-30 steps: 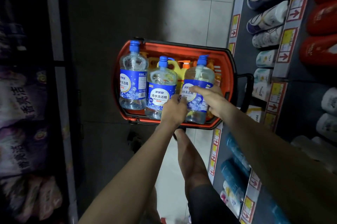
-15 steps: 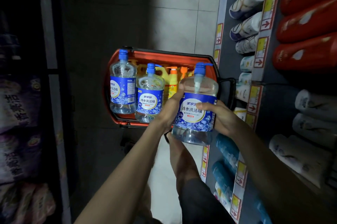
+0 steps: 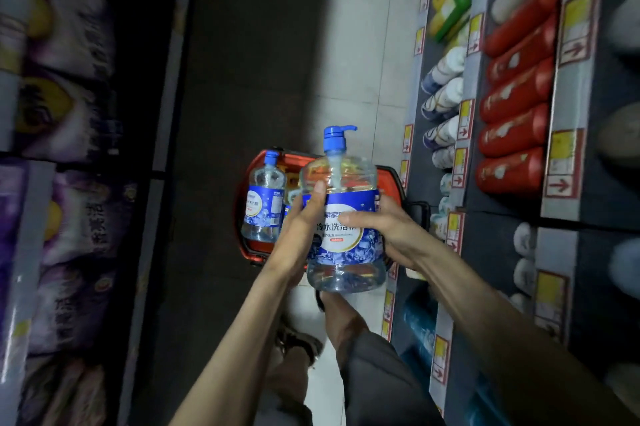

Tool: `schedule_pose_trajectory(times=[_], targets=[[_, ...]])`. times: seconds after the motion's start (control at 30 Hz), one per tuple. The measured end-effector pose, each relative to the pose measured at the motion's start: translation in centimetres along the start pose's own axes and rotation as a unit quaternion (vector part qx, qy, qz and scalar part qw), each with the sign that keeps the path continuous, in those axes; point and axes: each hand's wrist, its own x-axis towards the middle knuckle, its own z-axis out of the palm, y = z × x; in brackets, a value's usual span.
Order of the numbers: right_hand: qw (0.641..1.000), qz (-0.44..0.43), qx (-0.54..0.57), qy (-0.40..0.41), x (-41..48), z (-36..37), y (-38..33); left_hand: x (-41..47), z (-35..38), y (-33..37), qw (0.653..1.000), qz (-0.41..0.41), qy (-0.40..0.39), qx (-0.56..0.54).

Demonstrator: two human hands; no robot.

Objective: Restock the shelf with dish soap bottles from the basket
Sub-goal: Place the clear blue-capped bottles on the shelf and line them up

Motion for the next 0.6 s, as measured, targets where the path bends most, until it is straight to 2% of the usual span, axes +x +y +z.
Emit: schedule_pose_trajectory(times=[0.17,0.3,0.6], targets=[[0.993,-0.093,-0.068,-0.023,-3.7,6.4,-3.4,-6.4,-0.9,3.9,0.996,0.079,0.048,-0.018],[0.984,-0.127,-0.12,-0.045,-8.0,11.4,-5.4,-13.6,-2.2,6.4,0.989,0.131,0.066,-0.029],[0.932,-0.213,-0.259,-0.137,-18.7,25.2,-7.3,-31.5,-7.1,8.1,0.947,0.287,0.125,-0.074]])
